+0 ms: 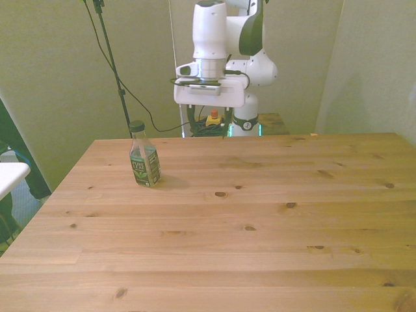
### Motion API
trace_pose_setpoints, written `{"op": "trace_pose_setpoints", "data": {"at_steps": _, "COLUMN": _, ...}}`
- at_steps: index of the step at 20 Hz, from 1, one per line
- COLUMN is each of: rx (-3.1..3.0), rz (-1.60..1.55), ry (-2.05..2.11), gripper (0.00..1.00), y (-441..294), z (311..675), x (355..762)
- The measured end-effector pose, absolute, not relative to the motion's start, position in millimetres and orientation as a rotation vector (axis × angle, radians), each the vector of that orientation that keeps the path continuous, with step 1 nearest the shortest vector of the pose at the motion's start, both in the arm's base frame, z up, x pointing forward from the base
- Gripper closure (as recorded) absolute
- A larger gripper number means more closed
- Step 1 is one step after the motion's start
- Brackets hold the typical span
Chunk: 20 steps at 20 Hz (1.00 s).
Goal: Knock down the bottle
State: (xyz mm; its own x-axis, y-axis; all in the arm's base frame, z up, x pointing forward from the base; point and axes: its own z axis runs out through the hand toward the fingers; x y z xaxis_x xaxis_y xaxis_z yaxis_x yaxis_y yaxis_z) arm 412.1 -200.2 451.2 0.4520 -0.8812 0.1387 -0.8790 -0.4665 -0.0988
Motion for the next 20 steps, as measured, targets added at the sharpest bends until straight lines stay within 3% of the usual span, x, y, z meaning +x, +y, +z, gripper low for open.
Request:
{"op": "trace_pose_setpoints", "data": {"at_steps": 5, "rx": -2.667, "rz": -0.307, "ry": 1.635, "gripper": 0.0, "y": -212, "z": 454, "x": 426}}
{"op": "trace_pose_setpoints", "data": {"at_steps": 6, "rx": -2.664, "rz": -0.329, "ry": 1.651, "gripper": 1.0, "y": -216, "z": 459, "x": 426}}
{"op": "trace_pose_setpoints", "data": {"at_steps": 12, "rx": -2.584, "rz": -0.423, "ry": 1.799, "gripper": 1.0, "y": -277, "z": 488, "x": 407}}
{"op": "trace_pose_setpoints", "data": {"at_steps": 20, "rx": -2.546, "rz": -0.483, "ry": 1.848, "gripper": 1.0, "y": -303, "z": 493, "x": 411}}
